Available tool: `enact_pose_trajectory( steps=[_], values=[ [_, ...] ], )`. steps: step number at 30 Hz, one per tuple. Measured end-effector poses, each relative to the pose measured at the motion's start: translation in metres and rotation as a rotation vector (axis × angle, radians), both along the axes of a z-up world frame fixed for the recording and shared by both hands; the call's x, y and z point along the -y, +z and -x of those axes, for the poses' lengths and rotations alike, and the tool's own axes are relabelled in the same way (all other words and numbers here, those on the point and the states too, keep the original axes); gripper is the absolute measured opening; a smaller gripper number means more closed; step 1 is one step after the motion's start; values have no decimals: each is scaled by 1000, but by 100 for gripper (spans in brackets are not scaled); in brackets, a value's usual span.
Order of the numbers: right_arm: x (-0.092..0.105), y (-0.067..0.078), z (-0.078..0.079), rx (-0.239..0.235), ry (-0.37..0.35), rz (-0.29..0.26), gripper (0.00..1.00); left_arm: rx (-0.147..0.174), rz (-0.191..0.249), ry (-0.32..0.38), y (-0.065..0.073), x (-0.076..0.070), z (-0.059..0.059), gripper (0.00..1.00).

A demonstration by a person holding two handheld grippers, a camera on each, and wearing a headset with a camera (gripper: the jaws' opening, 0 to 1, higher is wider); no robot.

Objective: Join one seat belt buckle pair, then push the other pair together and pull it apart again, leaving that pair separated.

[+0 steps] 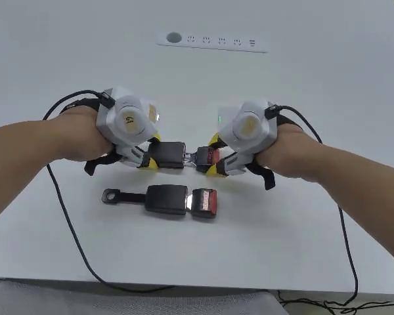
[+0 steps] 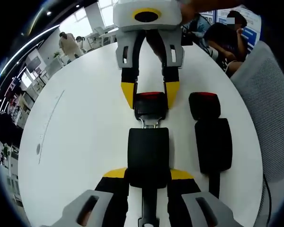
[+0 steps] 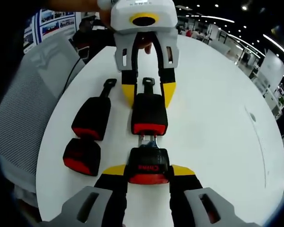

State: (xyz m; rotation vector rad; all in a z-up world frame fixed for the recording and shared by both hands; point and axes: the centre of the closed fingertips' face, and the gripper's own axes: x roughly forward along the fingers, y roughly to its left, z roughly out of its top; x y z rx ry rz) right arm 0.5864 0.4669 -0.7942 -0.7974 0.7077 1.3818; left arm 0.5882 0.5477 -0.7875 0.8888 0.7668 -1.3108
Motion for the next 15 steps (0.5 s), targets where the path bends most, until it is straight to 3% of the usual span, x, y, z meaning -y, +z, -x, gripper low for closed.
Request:
enact_pose_trajectory(
  steps=[15],
  values=[
    [-6, 3, -2, -20, -26, -13, 28, -27, -2, 2, -4, -1, -3, 30]
  ],
)
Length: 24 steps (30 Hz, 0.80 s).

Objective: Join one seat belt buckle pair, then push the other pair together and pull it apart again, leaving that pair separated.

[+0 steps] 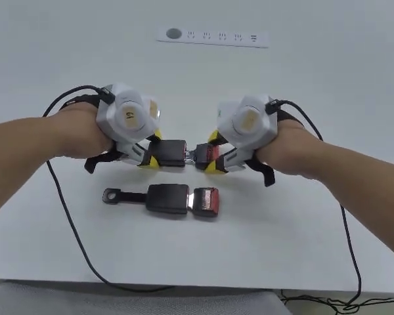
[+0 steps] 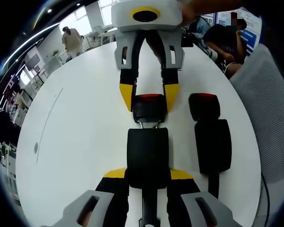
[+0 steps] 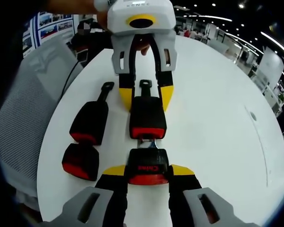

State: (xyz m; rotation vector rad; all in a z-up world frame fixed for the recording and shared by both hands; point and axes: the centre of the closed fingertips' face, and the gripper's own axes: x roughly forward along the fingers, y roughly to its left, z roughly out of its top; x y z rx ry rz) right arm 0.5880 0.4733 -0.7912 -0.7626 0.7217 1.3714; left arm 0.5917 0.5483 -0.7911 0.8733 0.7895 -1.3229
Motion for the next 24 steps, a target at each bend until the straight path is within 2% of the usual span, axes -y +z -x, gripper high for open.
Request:
enact_pose_trajectory(
  steps=[5, 11, 16, 24],
  values=[
    [-6, 0, -1, 2, 1, -5, 28, -2, -1, -1, 0, 1, 0, 30],
    [-10, 0, 1, 5, -1, 18, 28, -8, -10, -7, 2, 2, 3, 30],
    [-9, 2, 2, 6, 0, 23, 28, -9, -11, -5, 1, 2, 3, 30],
    [-9, -2, 1, 4, -2, 27, 28, -8, -9, 0, 3, 3, 5, 30]
  ],
)
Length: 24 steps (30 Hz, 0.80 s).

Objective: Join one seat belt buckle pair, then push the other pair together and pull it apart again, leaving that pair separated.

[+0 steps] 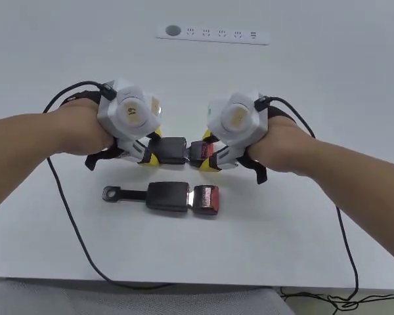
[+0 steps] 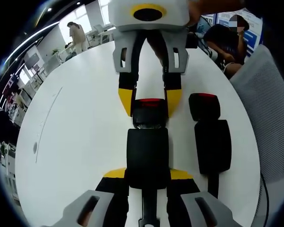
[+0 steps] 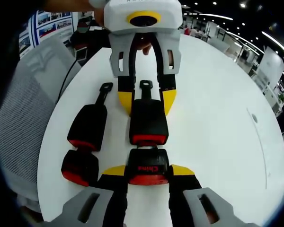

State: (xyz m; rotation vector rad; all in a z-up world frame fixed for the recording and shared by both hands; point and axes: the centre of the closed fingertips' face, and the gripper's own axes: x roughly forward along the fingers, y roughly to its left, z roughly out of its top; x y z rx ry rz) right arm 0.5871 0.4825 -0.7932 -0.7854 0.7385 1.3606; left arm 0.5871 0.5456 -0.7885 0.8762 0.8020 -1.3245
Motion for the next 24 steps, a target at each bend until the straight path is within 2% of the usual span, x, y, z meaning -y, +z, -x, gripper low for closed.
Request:
enact_pose_trajectory(
  steps=[3, 5, 7, 10, 15, 24],
  values=[
    [0, 3, 1, 1, 0, 1, 28, 0, 0, 2, 1, 1, 2, 30],
    [0, -1, -2, 1, 0, 2, 28, 1, 1, 5, 1, 1, 2, 30],
    [0, 3, 1, 1, 0, 2, 28, 1, 2, 6, 2, 1, 2, 30],
    [1, 0, 0, 2, -2, 2, 29, 1, 4, 9, 3, 1, 3, 30],
    [-1, 2, 2, 7, 6, 33, 29, -2, 3, 9, 3, 1, 3, 30],
    [9, 4, 3, 11, -11, 46, 29, -4, 6, 7, 5, 1, 5, 30]
  ],
)
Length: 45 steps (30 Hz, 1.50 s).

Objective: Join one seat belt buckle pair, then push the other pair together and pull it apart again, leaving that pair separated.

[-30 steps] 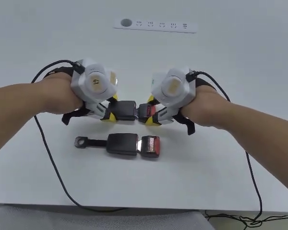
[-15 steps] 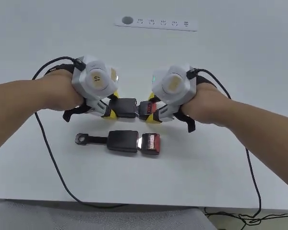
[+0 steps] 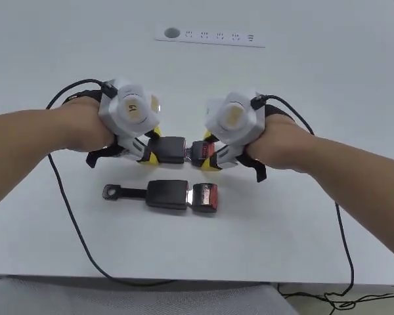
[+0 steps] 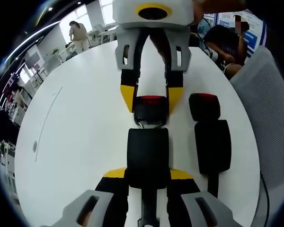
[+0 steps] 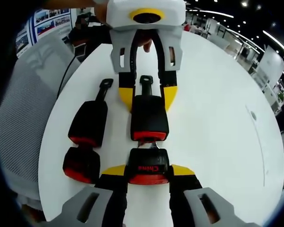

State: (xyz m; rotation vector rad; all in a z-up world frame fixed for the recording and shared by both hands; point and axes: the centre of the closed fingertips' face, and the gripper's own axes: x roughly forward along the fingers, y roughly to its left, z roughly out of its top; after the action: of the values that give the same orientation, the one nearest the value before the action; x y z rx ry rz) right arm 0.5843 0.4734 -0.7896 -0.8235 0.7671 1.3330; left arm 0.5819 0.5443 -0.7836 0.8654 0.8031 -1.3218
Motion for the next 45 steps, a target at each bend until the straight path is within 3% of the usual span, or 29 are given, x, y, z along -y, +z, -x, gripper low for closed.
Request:
enact_pose_trajectory(
  steps=[3, 6, 13, 25, 31, 34, 45],
  values=[
    [6, -1, -1, -1, -3, 1, 30, 0, 2, 2, 0, -1, -1, 30],
    [8, 2, -1, -24, -9, -42, 30, -2, 4, 3, -1, -2, -2, 30],
    [10, -5, -3, -8, 19, -36, 30, 1, 11, 1, -1, -2, -2, 31],
    [47, -5, -4, -5, -8, -14, 31, 2, -3, -6, -7, -5, -9, 31],
    [77, -9, -5, -4, -38, -1, 31, 4, -7, -6, -8, -5, -10, 31],
    [86, -4, -3, -3, -41, 11, 32, 4, -5, -5, -9, -6, -11, 31],
    [124, -6, 1, -7, -53, 57, 32, 13, -10, -8, -2, -1, -2, 31]
  ],
)
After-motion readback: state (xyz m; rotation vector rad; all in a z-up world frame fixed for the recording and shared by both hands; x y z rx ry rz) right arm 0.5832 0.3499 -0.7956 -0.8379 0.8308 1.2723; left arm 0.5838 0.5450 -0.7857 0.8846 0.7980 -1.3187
